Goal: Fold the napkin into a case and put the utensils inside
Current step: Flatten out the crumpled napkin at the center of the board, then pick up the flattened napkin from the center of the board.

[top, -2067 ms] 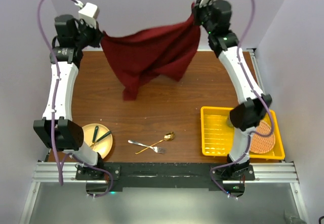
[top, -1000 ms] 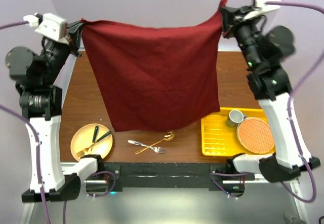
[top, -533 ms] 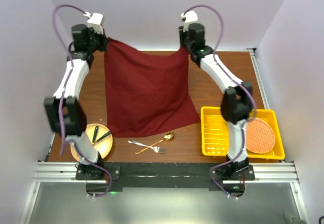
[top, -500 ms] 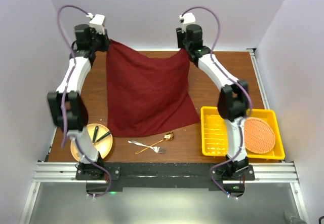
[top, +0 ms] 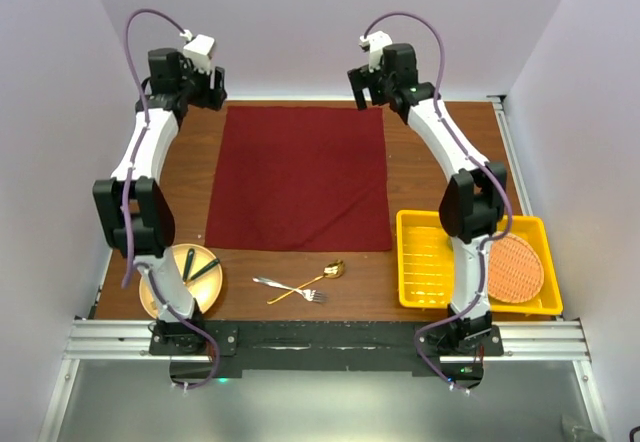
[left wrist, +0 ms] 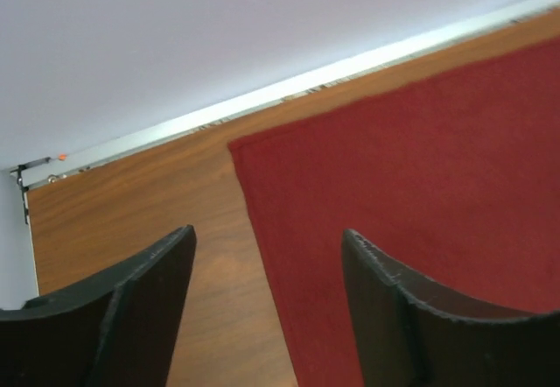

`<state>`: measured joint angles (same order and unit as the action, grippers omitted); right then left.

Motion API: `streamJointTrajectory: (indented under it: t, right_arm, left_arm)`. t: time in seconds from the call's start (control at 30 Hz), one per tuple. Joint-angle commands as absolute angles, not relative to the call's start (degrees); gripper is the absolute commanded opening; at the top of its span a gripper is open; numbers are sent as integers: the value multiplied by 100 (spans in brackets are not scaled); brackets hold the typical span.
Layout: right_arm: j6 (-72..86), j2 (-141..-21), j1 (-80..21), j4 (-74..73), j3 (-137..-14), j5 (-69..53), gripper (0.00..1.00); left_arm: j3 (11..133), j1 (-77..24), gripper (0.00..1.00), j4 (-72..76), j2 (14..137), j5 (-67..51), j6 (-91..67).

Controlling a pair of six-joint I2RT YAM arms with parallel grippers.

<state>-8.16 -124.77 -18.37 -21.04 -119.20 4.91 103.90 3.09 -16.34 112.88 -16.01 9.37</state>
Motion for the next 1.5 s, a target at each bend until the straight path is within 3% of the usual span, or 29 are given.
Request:
streamJointTrajectory:
  t: [0.0,0.17,0.43,0.8,1.03,1.1,1.13,1.2,1.23,1.3,1.37,1.47]
  right_arm:
    - [-1221,-12032,-1890,-3584,-11918,-368,97]
    - [-1450,-12217,-1890,-4674,-11821,-1008,89]
    - [-1784,-11927,-1890,-5422,-10996,-1520,83]
    - [-1995,-12050,-1899,-5432,-9915,-1512,54]
    - [-2074,-12182,-1890,-5800,-10115,-1231,47]
    - [-1996,-11999,-1785,-5792,-10502,-1265,52]
    - [-1917,-11919,-1723,-5618,-10633,-1327,55]
    - [-1515,-11761,-1504,-5249,-10959,-1459,67]
    - [-1329,-11638,-1433,-4734,-11038,-1468,74]
    - [-829,-11584,-1293,-4186,-11258,-1389,88]
    - [-581,-11715,-1257,-3527,-11573,-1205,92]
    - [-71,-12180,-1266,-2752,-12038,-757,91]
  left_arm:
    - [9625,351,68,-2108,10468,-2407,1423]
    - [9089,343,55,-2882,10433,-2987,1748]
    - [8192,360,49,-3691,10134,-2980,2742]
    - [7287,352,35,-3911,10151,-2540,3454]
    - [7285,369,31,-4323,10037,-2505,3647]
    - [7540,439,33,-4377,9879,-2706,3507]
    - [7854,509,39,-4281,9783,-2916,3385]
    - [8137,554,45,-3957,9747,-3023,2867]
    - [8426,571,54,-3503,9773,-3102,2656]
    - [8709,589,63,-2982,9922,-3129,1936]
    - [9122,589,70,-2217,10263,-3041,1209]
    - [9859,589,71,-1434,11037,-2796,269]
